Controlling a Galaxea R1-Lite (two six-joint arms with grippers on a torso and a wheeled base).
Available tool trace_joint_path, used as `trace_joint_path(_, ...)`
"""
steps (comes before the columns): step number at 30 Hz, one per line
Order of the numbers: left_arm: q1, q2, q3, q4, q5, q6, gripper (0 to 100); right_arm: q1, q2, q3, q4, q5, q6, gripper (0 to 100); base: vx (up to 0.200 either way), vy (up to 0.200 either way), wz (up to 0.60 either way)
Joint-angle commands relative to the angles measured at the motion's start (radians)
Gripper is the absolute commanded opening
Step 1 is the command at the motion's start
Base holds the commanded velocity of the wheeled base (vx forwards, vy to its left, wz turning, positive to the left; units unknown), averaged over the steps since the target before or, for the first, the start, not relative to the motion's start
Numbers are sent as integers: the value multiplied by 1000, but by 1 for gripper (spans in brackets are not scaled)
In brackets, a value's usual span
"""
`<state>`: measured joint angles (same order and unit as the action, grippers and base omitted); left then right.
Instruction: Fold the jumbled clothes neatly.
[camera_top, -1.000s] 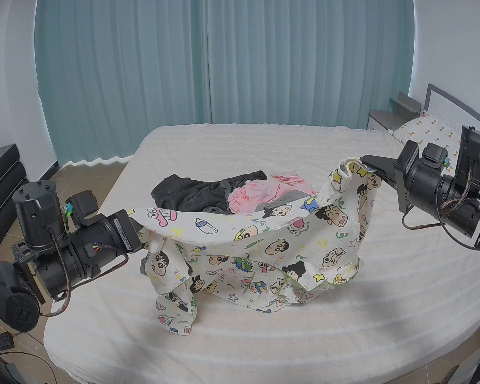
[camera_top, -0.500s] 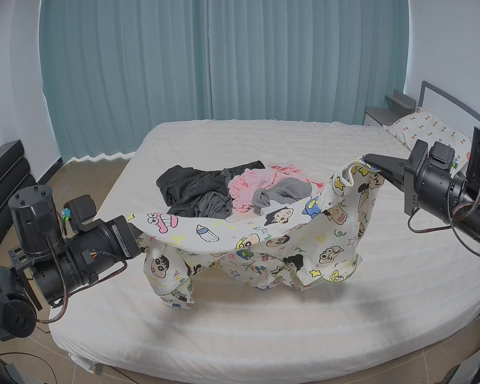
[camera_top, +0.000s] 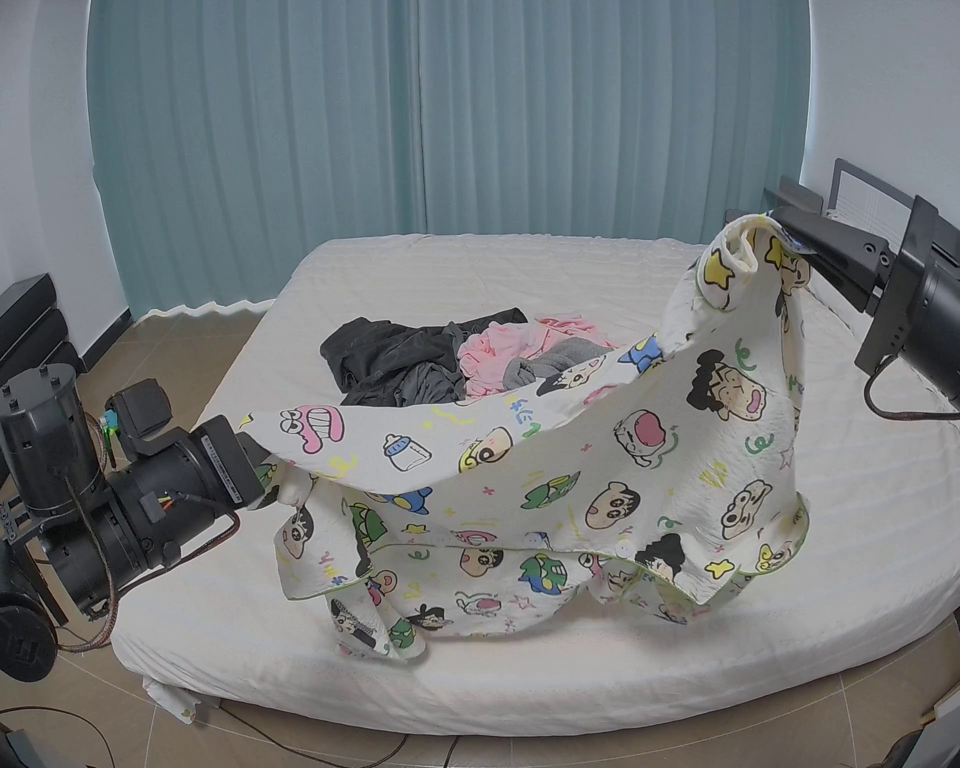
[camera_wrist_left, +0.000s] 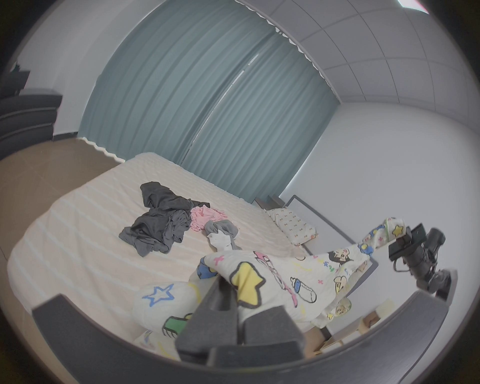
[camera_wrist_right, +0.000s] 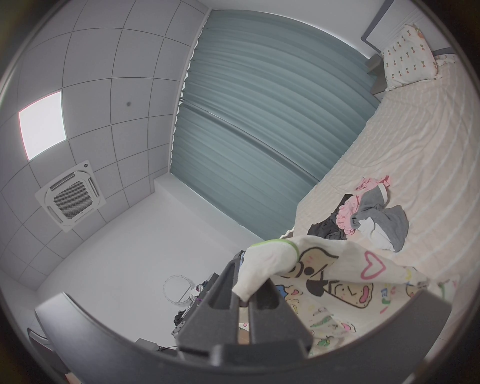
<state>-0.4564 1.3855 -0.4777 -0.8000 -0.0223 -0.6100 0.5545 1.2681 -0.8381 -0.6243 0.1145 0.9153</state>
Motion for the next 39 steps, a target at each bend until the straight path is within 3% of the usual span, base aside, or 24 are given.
trace_joint_path(1,-2,-5,-6,-1,-2,-17,0,-1,-1,4,-2,1,2,0,0,0,0)
trace_joint_path(10,-53,23,-29,-1,-7,-16,0,-21,20,10,-2,1,4,0,0,-156,0)
trace_joint_path(39,-110,130,-127,-22,2,-13,0,-128,19,-21,-2,30,-1,0,0,-200,0)
